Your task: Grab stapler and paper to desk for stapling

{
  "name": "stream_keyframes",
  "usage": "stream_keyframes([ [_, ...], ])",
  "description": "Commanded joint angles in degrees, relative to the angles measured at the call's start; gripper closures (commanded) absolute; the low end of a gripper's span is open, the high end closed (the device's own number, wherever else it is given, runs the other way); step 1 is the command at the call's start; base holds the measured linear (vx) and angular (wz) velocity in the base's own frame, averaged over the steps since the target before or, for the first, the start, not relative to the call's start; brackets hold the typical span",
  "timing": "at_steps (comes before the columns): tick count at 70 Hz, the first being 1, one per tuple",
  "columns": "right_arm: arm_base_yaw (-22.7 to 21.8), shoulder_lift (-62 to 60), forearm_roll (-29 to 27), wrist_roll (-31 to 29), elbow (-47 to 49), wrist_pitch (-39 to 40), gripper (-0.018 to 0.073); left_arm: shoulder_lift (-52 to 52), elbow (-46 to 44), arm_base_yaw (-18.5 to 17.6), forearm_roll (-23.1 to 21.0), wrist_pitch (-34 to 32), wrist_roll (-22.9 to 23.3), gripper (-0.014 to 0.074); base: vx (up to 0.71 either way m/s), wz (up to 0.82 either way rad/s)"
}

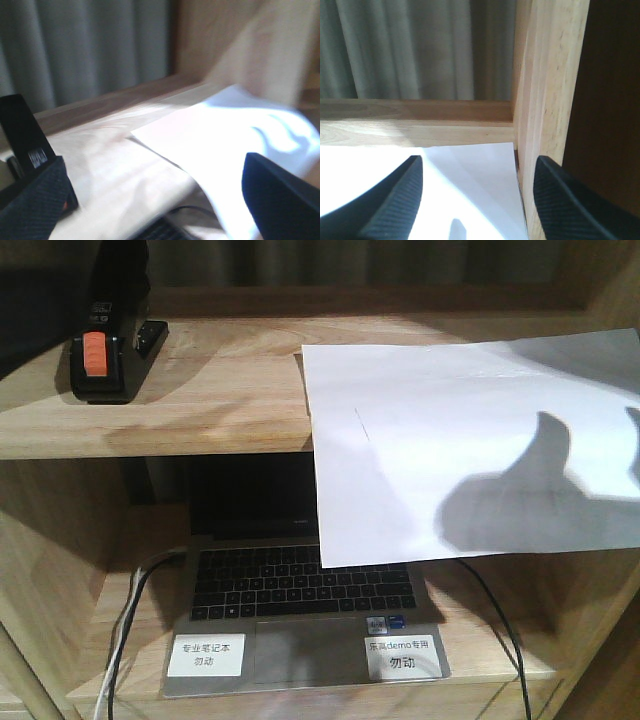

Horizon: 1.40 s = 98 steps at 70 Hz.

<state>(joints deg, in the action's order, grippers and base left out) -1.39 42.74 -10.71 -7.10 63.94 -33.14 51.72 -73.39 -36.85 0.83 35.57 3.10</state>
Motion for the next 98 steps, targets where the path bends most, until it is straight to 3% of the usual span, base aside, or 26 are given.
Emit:
stream_keyframes([
  [1, -0.43, 0.19, -0.10, -0.30, 1.54, 3.85, 0.0108, 4.58, -6.31, -0.47, 5.29, -1.33, 5.15, -0.0064, 0.00, 0.00],
  [9, -0.43, 0.19, -0.10, -0.30, 1.54, 3.85, 0.0108, 10.67, -14.06, -0.47, 12.33, 4.16, 11.65, -0.0064, 0.00, 0.00],
  [18, -0.43, 0.19, -0.10, -0.30, 1.54, 3.85, 0.0108, 17.88, -23.92, -0.47, 19.40, 13.24, 22.56, -0.0062, 0.00, 0.00],
  [29, -0.43, 0.19, -0.10, -0.30, 1.54, 3.85, 0.0108, 25.84, -34.22, -0.47, 24.51, 23.35, 28.47, -0.0059, 0.00, 0.00],
  [41, -0.43, 0.19, -0.10, -0.30, 1.54, 3.85, 0.0108, 32.42, -41.63, -0.16, 25.57, 29.66, 29.51, -0.0049, 0.00, 0.00],
  [50, -0.43, 0.19, -0.10, -0.30, 1.54, 3.85, 0.0108, 35.95, -44.06, 2.25, 25.21, 33.08, 29.56, -0.0043, 0.00, 0.00],
  [70, -0.43, 0.19, -0.10, -0.30, 1.54, 3.85, 0.0108, 39.14, -44.06, 6.46, 24.08, 33.78, 29.56, -0.0027, 0.00, 0.00],
  [98, -0.43, 0.19, -0.10, -0.30, 1.54, 3.85, 0.0108, 39.75, -44.06, 6.68, 22.53, 31.67, 29.42, 0.0045, 0.00, 0.00],
])
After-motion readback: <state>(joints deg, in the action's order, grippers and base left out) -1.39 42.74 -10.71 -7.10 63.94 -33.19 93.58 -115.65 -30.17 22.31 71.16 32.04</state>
